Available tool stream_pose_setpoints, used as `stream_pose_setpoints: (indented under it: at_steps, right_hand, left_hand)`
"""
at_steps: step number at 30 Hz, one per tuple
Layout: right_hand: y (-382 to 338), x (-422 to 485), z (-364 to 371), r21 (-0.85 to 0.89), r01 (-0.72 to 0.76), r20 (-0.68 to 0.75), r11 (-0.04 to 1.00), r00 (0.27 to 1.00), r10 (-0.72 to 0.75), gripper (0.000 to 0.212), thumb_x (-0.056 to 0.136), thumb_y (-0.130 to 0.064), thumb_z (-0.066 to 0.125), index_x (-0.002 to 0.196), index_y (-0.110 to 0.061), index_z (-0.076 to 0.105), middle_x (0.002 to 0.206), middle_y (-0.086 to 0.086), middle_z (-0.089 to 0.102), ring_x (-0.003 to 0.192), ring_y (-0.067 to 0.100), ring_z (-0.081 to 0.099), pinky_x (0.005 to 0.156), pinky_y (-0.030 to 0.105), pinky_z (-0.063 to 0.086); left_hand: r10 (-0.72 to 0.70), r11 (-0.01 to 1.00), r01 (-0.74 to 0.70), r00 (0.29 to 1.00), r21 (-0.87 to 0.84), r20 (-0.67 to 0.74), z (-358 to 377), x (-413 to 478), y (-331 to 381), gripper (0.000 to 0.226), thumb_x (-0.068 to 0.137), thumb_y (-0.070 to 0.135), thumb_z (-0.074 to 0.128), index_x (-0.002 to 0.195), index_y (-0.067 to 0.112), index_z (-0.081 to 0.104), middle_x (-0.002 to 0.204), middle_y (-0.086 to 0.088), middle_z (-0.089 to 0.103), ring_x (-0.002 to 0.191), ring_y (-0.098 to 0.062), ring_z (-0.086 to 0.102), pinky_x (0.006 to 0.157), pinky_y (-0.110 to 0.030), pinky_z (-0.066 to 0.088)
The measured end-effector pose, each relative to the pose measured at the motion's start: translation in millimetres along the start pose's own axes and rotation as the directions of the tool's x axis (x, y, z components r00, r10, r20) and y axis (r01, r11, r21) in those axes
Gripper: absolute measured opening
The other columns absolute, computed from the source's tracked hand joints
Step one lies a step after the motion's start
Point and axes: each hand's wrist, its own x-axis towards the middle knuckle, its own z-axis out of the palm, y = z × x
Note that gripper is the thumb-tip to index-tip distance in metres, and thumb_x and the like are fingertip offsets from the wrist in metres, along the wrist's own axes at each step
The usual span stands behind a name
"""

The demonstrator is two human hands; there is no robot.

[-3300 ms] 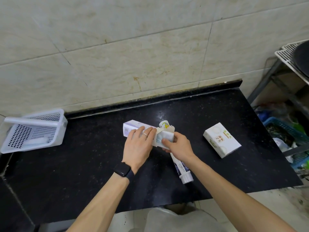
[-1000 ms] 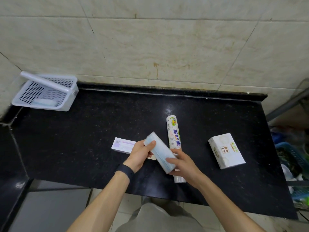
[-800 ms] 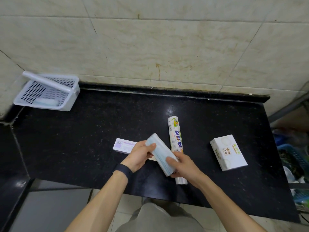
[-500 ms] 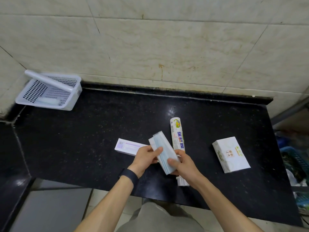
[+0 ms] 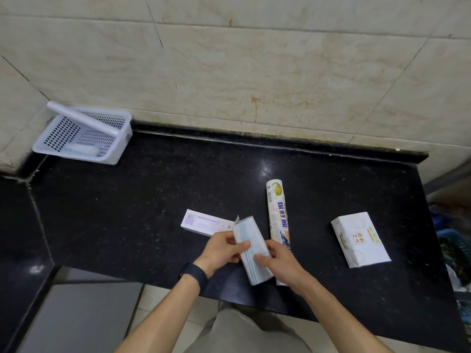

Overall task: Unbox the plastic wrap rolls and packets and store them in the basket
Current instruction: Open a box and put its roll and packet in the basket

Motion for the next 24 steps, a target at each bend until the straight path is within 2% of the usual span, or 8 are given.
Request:
stream_pose_setpoints:
  at_steps: [2,4,6,9,12,15,20,24]
  right_hand:
    - [5,2,1,-0.077,-0.026,-0.038,0.997,0.999,0.023,0.024,0.091,-0.024,0.064,0.115,-0.021,0.059,0.110,-0.003,0.066,0.100,0.013,0.064,0.091,0.038,0.056]
    - [11,2,0,-0.163,-0.072,-0.093,0.984,0.994,0.057,0.027,0.091,-0.026,0.059,0.117,-0.023,0.055,0.110,-0.003,0.063,0.100,0.017,0.062,0.086,0.041,0.057]
    - [17,3,-3,-0.214,-0.102,-0.119,0.971,0.990,0.078,0.034,0.092,-0.026,0.055,0.125,-0.024,0.052,0.116,0.000,0.061,0.104,0.021,0.061,0.086,0.041,0.056]
    - [17,6,-4,-0.268,-0.112,-0.134,0.957,0.988,0.079,0.035,0.094,-0.025,0.052,0.129,-0.021,0.050,0.120,0.004,0.061,0.106,0.025,0.060,0.085,0.035,0.051]
    - [12,12,0,-0.279,-0.103,-0.136,0.955,0.988,0.067,0.031,0.094,-0.025,0.052,0.125,-0.021,0.051,0.119,0.005,0.062,0.105,0.027,0.060,0.082,0.034,0.051]
    - [7,17,6,-0.271,-0.109,-0.120,0.956,0.990,0.079,0.029,0.093,-0.023,0.051,0.122,-0.022,0.053,0.115,0.003,0.061,0.102,0.023,0.059,0.077,0.031,0.050]
    - [5,20,12,-0.199,-0.107,-0.135,0.974,0.988,0.081,0.024,0.091,-0.021,0.054,0.113,-0.026,0.050,0.109,0.002,0.060,0.100,0.023,0.060,0.082,0.037,0.056]
    - [6,18,12,-0.172,-0.087,-0.137,0.981,0.989,0.064,0.021,0.091,-0.022,0.054,0.112,-0.026,0.051,0.108,0.001,0.061,0.097,0.020,0.060,0.079,0.035,0.053]
  left_hand:
    - [0.020,0.992,-0.010,0.996,0.125,-0.082,-7,1,-6,0.023,0.085,0.022,0.077,0.105,0.017,0.069,0.087,-0.001,0.073,0.068,-0.011,0.067,0.058,-0.019,0.050]
    - [0.130,0.946,-0.047,0.961,0.320,-0.244,-18,4,-12,0.024,0.083,0.022,0.075,0.105,0.024,0.067,0.091,0.006,0.069,0.076,-0.012,0.067,0.067,-0.019,0.050]
    - [0.327,0.792,-0.077,0.891,0.606,-0.315,-33,5,-14,0.034,0.082,0.020,0.070,0.115,0.027,0.062,0.108,0.008,0.062,0.090,-0.015,0.064,0.078,-0.028,0.053]
    - [0.494,0.451,-0.100,0.856,0.887,-0.154,-51,13,-11,0.059,0.080,0.018,0.065,0.137,0.027,0.049,0.137,0.001,0.050,0.123,-0.023,0.050,0.095,-0.038,0.050]
    - [0.411,0.270,-0.079,0.911,0.960,-0.041,-55,26,-7,0.082,0.080,0.014,0.064,0.152,0.029,0.027,0.160,-0.001,0.024,0.147,-0.023,0.023,0.117,-0.039,0.027]
    - [0.317,0.125,-0.064,0.948,0.990,0.021,-55,41,-6,0.095,0.084,0.013,0.064,0.156,0.033,0.007,0.166,0.002,0.005,0.153,-0.023,0.003,0.123,-0.048,0.011]
    - [0.273,0.078,-0.072,0.961,0.994,0.048,-54,53,-10,0.086,0.086,0.018,0.062,0.156,0.030,0.014,0.163,0.002,0.021,0.153,-0.021,0.007,0.123,-0.049,0.006]
    - [0.306,0.097,-0.102,0.950,0.990,0.068,-57,52,-13,0.068,0.089,0.018,0.055,0.151,0.030,0.029,0.152,0.004,0.039,0.147,-0.019,0.025,0.122,-0.046,0.010]
